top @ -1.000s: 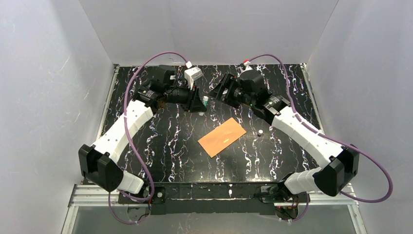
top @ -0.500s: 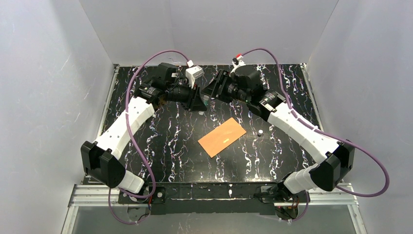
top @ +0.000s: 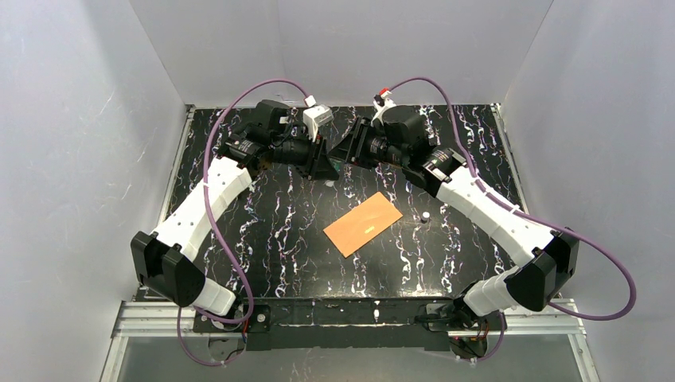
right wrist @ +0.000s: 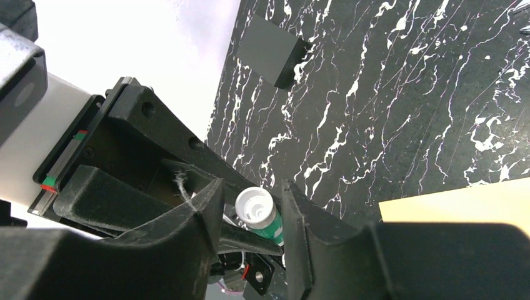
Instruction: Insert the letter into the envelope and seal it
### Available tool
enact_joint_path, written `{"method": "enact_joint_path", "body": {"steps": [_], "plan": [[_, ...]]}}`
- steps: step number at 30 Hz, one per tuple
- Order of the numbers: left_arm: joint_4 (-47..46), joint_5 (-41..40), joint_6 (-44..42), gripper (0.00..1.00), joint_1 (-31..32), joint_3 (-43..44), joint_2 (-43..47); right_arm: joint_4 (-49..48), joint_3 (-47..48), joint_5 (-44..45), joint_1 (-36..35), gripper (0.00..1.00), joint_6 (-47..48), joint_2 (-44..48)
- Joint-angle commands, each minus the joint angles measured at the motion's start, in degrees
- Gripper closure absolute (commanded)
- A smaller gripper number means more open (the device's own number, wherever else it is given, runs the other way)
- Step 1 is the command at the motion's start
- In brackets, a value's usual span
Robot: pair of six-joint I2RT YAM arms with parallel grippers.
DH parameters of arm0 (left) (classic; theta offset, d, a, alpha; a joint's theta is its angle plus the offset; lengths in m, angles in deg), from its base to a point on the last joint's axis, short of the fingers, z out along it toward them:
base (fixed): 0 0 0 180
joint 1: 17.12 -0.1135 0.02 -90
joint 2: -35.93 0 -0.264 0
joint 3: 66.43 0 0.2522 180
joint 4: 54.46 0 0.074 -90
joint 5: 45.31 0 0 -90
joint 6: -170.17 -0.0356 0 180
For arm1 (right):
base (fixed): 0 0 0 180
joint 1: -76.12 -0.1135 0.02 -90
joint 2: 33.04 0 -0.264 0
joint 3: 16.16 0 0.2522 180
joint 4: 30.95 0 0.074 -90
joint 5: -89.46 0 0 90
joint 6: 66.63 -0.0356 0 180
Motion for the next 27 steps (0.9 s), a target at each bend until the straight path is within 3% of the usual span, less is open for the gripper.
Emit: {"method": "enact_joint_path", "body": {"steps": [1,7,11,14,17,20,27], "plan": [[1.42,0.73,1.57,1.00,0.17,2.59,0.64,-0.27,2.04,-1.97,-0.25,0.53,0.94,0.97],[1.70,0.81,2.73,1.00,0.13,3.21,0.75,-0.57,1.54,-3.61,-0.32,0.76,1.16,1.65],[2.14,2.85,3.11,1.00,0.13,4.31,0.81,-0.76,2.10,-6.28,-0.25,0.99,4.83,2.68],[2.68,7.95,3.11,1.00,0.05,5.17,1.03,-7.44,-1.00,-10.57,0.22,0.99,9.51,6.59],[2.75,16.41,3.41,1.00,-0.04,6.08,0.93,-18.00,-5.32,-21.08,2.57,0.99,11.01,10.28],[2.47,26.09,4.25,1.00,-0.12,6.72,0.83,-33.53,-12.54,-30.79,4.33,0.99,9.26,14.87],[-7.25,39.21,12.05,1.00,-0.12,4.46,3.66,-50.10,-15.57,-47.85,5.12,0.99,4.92,17.37]]}}
